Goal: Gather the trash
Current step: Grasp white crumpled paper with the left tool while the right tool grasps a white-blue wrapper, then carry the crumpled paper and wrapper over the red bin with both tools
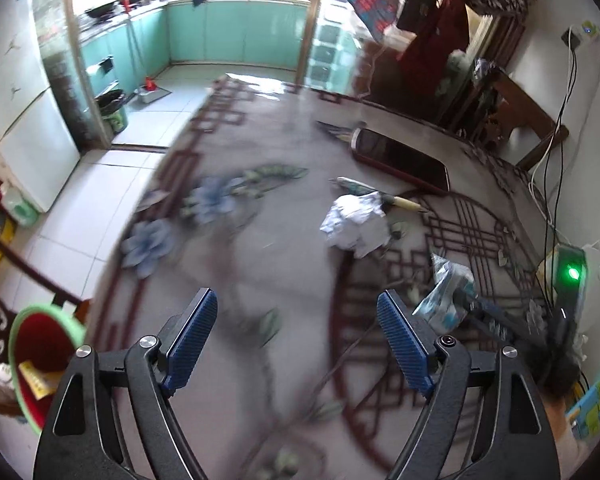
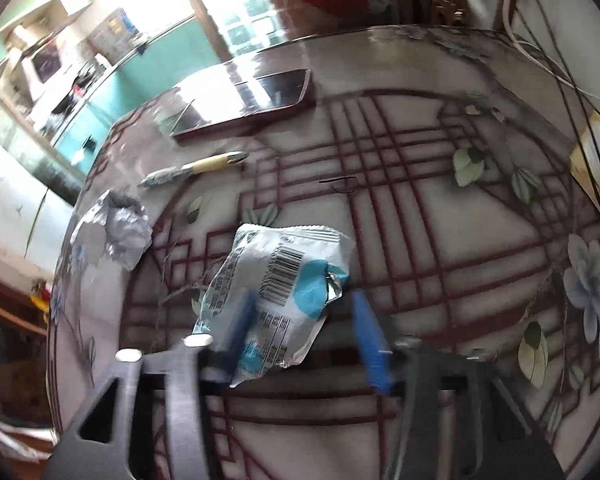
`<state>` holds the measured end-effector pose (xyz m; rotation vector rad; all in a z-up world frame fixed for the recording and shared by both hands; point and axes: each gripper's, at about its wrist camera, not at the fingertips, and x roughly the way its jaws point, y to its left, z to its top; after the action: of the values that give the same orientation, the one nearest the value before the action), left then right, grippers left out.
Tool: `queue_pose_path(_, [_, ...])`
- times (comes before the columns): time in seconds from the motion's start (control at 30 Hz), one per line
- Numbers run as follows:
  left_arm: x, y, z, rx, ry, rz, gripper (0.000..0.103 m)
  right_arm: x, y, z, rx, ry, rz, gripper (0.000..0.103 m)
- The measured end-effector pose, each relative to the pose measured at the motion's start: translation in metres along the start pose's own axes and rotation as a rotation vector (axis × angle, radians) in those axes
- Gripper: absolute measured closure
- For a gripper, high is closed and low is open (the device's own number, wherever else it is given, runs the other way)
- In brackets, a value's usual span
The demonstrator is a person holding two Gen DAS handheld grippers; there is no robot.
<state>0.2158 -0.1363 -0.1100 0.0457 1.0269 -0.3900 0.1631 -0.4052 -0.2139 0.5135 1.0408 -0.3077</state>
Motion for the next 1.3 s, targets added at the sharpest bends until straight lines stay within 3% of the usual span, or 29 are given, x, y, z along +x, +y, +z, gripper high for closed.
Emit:
queue_pose_path(0.03, [0.011,-0.008,0.006,0.002,0.012,0.0,0.021,0.0,0.0,0.0,-0.009,0.006,0.011,0.091])
queue_pose_path(0.07, [0.019,-0.014,0.01,0.003,0.024,-0.002,0.021,0.001,-0.004,-0.001,-0.009,0.015,0.033,0.095])
queue_pose_path(0.4, [0.089,-0.056,0.051,0.008,0.077,0.014,0.021,-0.032,-0.031,-0.01,0.021,-0.038,0.108,0.099])
queue_pose_path(0.43, [0.093,-0.056,0.052,-0.002,0.08,0.02,0.026,-0.035,-0.031,-0.01,0.013,-0.043,0.107,0.099])
queue_pose_path(0.47, [0.097,-0.055,0.054,-0.017,0.086,0.021,0.042,-0.038,-0.032,-0.012,0.01,-0.047,0.108,0.099])
queue_pose_path(0.53, [0.107,-0.047,0.053,-0.06,0.132,0.002,0.061,-0.046,-0.034,-0.013,0.012,-0.056,0.122,0.099])
queue_pose_path(0.57, [0.11,-0.042,0.052,-0.096,0.147,-0.026,0.062,-0.049,-0.035,-0.013,0.012,-0.06,0.123,0.099])
queue_pose_path(0.63, [0.108,-0.035,0.051,-0.134,0.137,-0.047,0.065,-0.056,-0.036,-0.013,0.002,-0.068,0.112,0.099])
queue_pose_path(0.83, [0.078,-0.025,0.041,-0.087,0.084,-0.039,0.068,-0.082,-0.024,-0.015,-0.057,-0.108,0.072,0.099])
queue_pose_path(1.1, [0.027,-0.014,0.003,-0.013,0.032,-0.031,0.068,-0.098,-0.014,-0.02,-0.074,-0.128,0.099,0.097])
queue_pose_path(1.17, [0.01,-0.009,-0.011,-0.016,0.023,-0.043,0.068,-0.089,-0.022,-0.02,-0.024,-0.106,0.117,0.082])
queue_pose_path(1.3, [-0.016,-0.002,-0.033,-0.017,0.01,-0.057,0.068,-0.074,-0.032,-0.022,0.051,-0.067,0.136,0.071])
